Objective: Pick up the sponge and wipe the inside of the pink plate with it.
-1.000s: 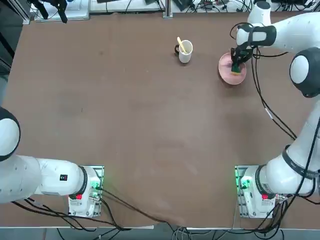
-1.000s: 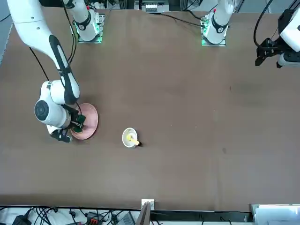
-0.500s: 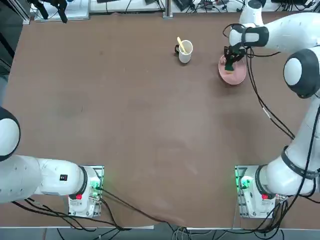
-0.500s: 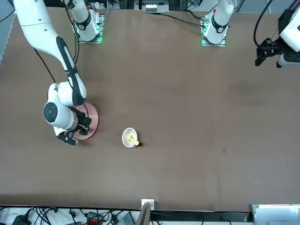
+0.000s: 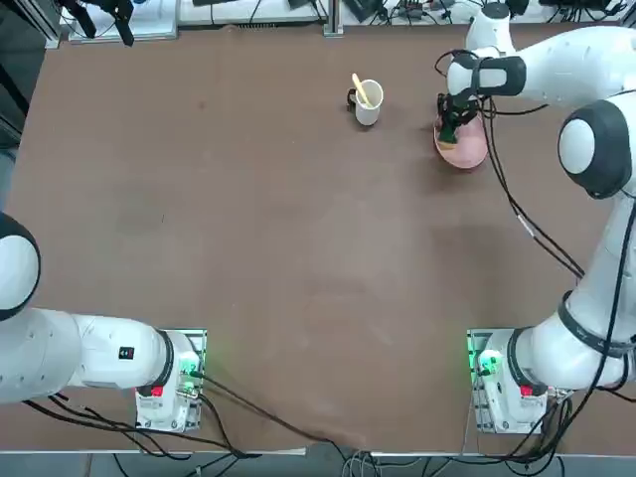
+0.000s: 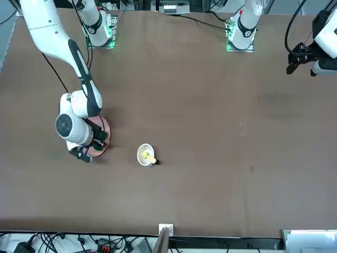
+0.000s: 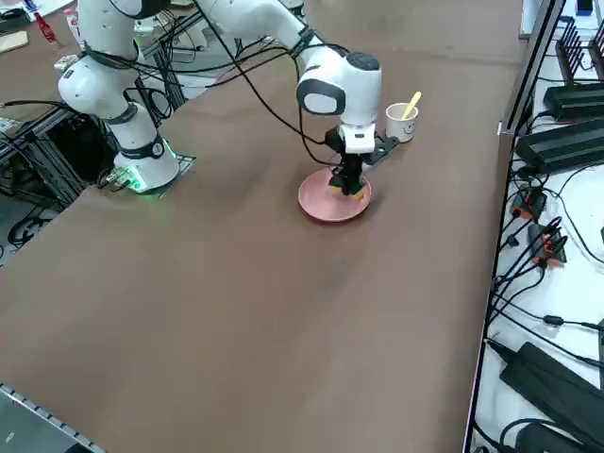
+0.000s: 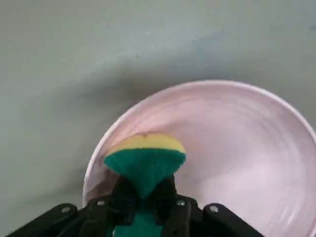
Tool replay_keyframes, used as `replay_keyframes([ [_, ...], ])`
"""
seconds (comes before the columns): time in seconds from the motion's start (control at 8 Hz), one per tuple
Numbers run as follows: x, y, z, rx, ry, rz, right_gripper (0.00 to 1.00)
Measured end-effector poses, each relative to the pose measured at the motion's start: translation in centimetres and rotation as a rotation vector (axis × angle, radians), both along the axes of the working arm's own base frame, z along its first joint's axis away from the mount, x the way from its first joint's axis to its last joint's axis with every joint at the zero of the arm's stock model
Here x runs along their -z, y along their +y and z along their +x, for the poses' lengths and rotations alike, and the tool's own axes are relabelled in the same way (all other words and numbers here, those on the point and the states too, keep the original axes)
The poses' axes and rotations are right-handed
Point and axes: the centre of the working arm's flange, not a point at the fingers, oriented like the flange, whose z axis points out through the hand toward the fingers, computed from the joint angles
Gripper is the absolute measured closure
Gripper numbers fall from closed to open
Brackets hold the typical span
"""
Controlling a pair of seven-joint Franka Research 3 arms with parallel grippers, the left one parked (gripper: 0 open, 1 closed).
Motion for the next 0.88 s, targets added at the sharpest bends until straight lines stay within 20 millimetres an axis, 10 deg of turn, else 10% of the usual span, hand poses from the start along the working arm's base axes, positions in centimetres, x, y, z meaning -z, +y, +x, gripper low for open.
replay_keyframes([
  [0.88,0.1,-1.8,-3.4,0.021,0.094,-0.028,0.8],
])
